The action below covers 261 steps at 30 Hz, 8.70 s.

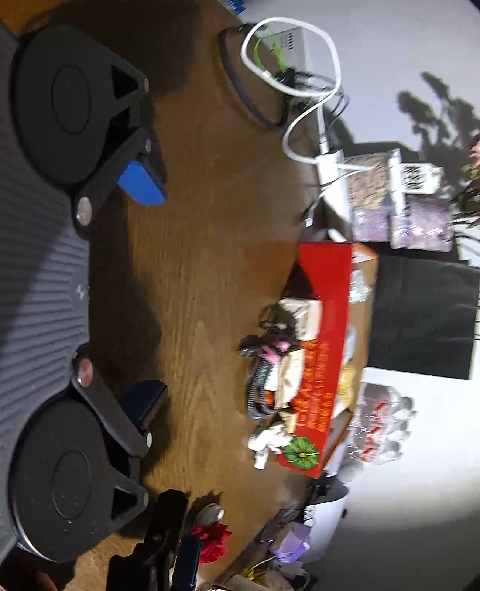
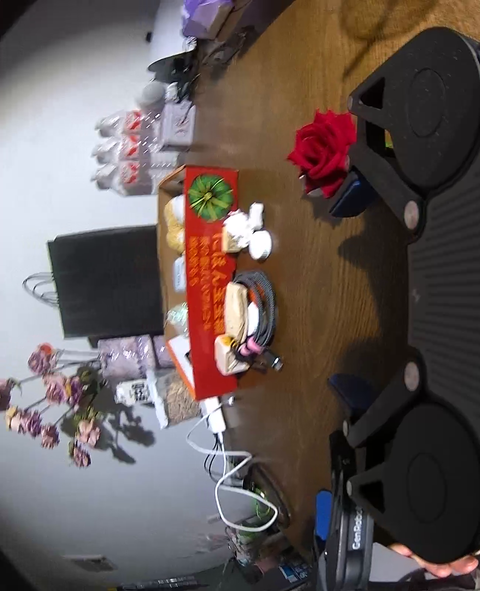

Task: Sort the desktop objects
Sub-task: 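Withdraw both tools from the box back over the table, then grasp the small white box with the left tool while the right tool grasps the tan pouch, then lift both held items and move them over the cardboard box, then lower both items into the box and open both tools, then withdraw both tools from the box back over the table, then grasp the black coiled cable with the left tool while the right tool grasps the white crumpled item, then carry the cable and white item over the cardboard box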

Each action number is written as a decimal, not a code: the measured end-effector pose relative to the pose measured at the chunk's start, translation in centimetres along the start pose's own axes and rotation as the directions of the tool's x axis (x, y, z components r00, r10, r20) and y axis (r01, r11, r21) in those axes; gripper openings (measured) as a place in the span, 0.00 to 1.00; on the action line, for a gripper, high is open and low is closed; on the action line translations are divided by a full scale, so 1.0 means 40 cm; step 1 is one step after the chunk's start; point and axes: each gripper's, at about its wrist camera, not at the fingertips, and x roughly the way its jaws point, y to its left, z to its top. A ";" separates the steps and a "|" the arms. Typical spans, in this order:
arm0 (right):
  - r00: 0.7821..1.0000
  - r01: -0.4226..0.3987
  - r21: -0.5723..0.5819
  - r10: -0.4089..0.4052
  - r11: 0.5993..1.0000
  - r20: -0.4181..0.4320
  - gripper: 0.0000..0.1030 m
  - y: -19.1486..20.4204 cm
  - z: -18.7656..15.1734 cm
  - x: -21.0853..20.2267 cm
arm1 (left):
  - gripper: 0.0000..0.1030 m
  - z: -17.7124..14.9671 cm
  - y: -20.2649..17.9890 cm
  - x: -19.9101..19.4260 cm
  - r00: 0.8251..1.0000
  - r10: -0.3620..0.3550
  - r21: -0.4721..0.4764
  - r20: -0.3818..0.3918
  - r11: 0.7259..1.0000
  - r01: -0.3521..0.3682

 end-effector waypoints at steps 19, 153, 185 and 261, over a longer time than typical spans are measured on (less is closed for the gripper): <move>0.999 0.004 0.007 -0.005 1.000 0.036 0.87 -0.016 0.142 0.061 | 1.00 0.072 -0.009 0.070 0.996 -0.082 0.017 -0.026 0.996 0.082; 0.977 0.026 0.132 0.003 0.991 -0.214 0.56 -0.048 0.684 0.658 | 0.76 0.732 0.067 0.531 0.995 -0.052 -0.006 -0.081 0.999 0.052; 0.995 0.024 -0.179 -0.041 0.983 -0.089 0.81 0.031 0.047 0.074 | 1.00 0.031 -0.014 -0.019 0.988 -0.069 -0.019 0.141 0.997 0.072; 0.999 -0.010 -0.048 0.013 0.999 0.049 0.18 0.047 0.058 -0.080 | 0.17 0.037 -0.072 -0.163 0.944 -0.234 0.007 0.234 0.971 0.239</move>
